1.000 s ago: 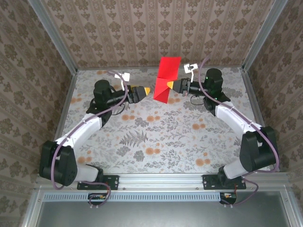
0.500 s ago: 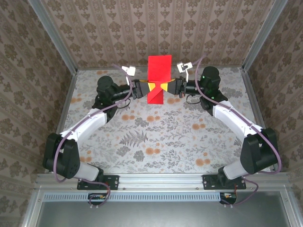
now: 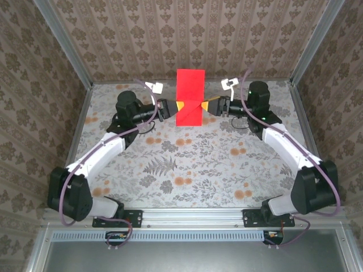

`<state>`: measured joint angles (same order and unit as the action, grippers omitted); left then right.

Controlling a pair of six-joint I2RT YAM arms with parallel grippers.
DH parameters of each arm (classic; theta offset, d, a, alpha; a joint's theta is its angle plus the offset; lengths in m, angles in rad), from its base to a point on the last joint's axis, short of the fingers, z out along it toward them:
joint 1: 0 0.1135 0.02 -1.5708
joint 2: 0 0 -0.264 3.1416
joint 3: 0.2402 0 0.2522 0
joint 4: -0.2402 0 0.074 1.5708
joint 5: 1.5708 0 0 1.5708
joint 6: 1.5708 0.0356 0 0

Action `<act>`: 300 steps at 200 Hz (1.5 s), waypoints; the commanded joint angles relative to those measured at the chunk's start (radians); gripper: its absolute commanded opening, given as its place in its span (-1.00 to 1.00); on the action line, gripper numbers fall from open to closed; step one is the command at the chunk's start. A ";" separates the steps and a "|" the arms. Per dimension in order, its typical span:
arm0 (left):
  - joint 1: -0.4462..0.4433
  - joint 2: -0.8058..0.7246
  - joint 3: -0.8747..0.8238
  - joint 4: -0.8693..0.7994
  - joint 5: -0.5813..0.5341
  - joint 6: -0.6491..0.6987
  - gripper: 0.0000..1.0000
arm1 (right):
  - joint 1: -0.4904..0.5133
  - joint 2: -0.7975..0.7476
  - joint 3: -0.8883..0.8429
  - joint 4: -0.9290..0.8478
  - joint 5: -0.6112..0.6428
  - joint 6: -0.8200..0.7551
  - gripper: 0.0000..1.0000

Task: Fold a paper plane with a square sheet of paper (fold left side to right side)
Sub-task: Turn over the paper at the center of the table.

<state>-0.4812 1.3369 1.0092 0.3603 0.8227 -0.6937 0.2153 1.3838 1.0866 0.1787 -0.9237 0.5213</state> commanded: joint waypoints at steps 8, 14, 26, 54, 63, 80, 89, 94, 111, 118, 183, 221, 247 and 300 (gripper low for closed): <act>-0.127 -0.073 0.128 -0.615 -0.431 0.406 -0.97 | -0.037 -0.123 0.018 -0.476 0.492 -0.228 0.18; -0.161 -0.068 0.152 -0.702 -0.541 0.441 -1.00 | -0.038 -0.133 0.025 -0.538 0.604 -0.244 0.22; -0.221 -0.045 0.186 -0.825 -0.728 0.469 -1.00 | -0.045 -0.156 0.025 -0.621 0.798 -0.251 0.36; -0.334 0.049 0.251 -1.041 -1.057 0.407 -1.00 | -0.063 -0.220 -0.038 -0.686 1.085 -0.216 0.83; -0.373 0.098 0.287 -1.130 -1.172 0.371 -1.00 | -0.066 -0.242 -0.059 -0.688 1.144 -0.208 0.99; -0.445 0.204 0.371 -1.301 -1.357 0.268 -1.00 | -0.072 -0.278 -0.091 -0.687 1.221 -0.202 1.00; -0.469 0.262 0.420 -1.391 -1.432 0.197 -1.00 | -0.073 -0.288 -0.099 -0.692 1.250 -0.196 1.00; -0.482 0.295 0.442 -1.436 -1.460 0.157 -1.00 | -0.074 -0.292 -0.102 -0.695 1.263 -0.192 1.00; -0.498 0.406 0.522 -1.564 -1.512 0.025 -1.00 | -0.076 -0.294 -0.101 -0.711 1.293 -0.183 1.00; -0.498 0.445 0.540 -1.581 -1.499 0.000 -1.00 | -0.076 -0.292 -0.100 -0.711 1.299 -0.180 1.00; -0.490 0.781 0.796 -1.591 -1.221 -0.075 -1.00 | -0.080 -0.297 -0.119 -0.722 1.265 -0.175 1.00; -0.464 0.869 0.867 -1.560 -1.093 -0.064 -1.00 | -0.080 -0.297 -0.133 -0.721 1.222 -0.180 1.00; -0.438 0.874 0.864 -1.466 -0.961 -0.037 -0.84 | -0.080 -0.284 -0.136 -0.691 1.185 -0.181 1.00; -0.377 0.835 0.832 -1.272 -0.714 0.050 -0.37 | -0.080 -0.212 -0.108 -0.690 0.999 -0.192 1.00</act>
<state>-0.8848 2.2093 1.8442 -1.0142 -0.0536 -0.6907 0.1406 1.1389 0.9638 -0.5205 0.1989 0.3393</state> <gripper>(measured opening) 0.261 0.999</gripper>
